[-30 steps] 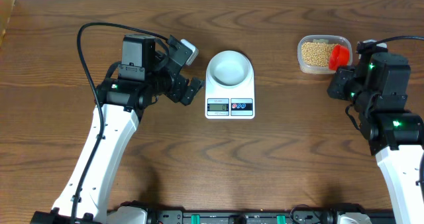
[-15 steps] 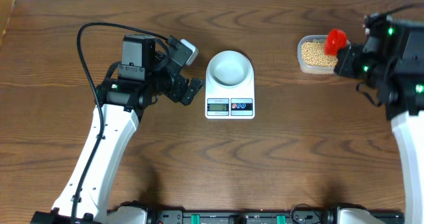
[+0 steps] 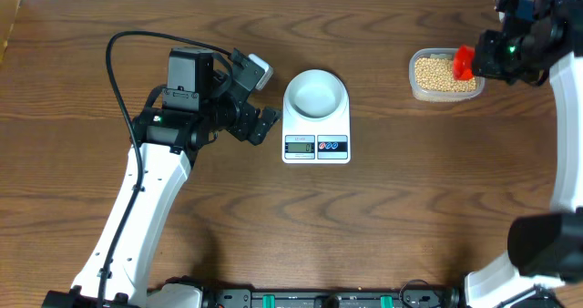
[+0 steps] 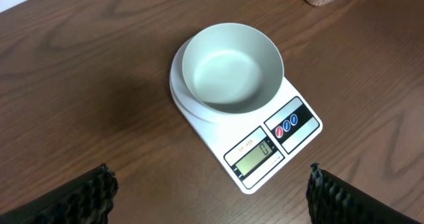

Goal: Scoop item into bowl and weigh 50g on scale
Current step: 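Lower the red scoop into the soybean tub with the right gripper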

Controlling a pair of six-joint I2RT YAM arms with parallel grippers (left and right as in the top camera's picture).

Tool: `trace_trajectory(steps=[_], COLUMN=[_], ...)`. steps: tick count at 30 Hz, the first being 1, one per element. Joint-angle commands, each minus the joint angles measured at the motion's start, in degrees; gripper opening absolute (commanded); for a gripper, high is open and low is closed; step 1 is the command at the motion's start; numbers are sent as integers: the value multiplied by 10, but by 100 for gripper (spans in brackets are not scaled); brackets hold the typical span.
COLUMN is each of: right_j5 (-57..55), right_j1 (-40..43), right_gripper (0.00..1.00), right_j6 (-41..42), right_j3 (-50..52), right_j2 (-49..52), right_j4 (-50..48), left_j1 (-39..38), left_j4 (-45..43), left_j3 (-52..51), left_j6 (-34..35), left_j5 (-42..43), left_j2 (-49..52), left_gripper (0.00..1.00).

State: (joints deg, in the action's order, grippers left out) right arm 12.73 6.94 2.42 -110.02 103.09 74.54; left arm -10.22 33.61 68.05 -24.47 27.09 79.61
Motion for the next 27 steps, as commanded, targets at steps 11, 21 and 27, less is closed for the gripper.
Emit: trace_trajectory(steps=[11, 21, 27], right_j5=[-18, -21, -21], right_j1=[26, 26, 24], right_gripper=[1, 1, 1], right_j6=[-53, -62, -61], right_j3=[-109, -110, -110], right_j2=[114, 117, 125], right_j4=[47, 25, 2], left_j1=[1, 1, 1], left_j4=[0, 0, 0], left_j3=[-2, -2, -2], left_j6=[-10, -10, -10], left_j5=[8, 8, 8], left_j2=[-1, -1, -1], left_gripper=[94, 94, 94])
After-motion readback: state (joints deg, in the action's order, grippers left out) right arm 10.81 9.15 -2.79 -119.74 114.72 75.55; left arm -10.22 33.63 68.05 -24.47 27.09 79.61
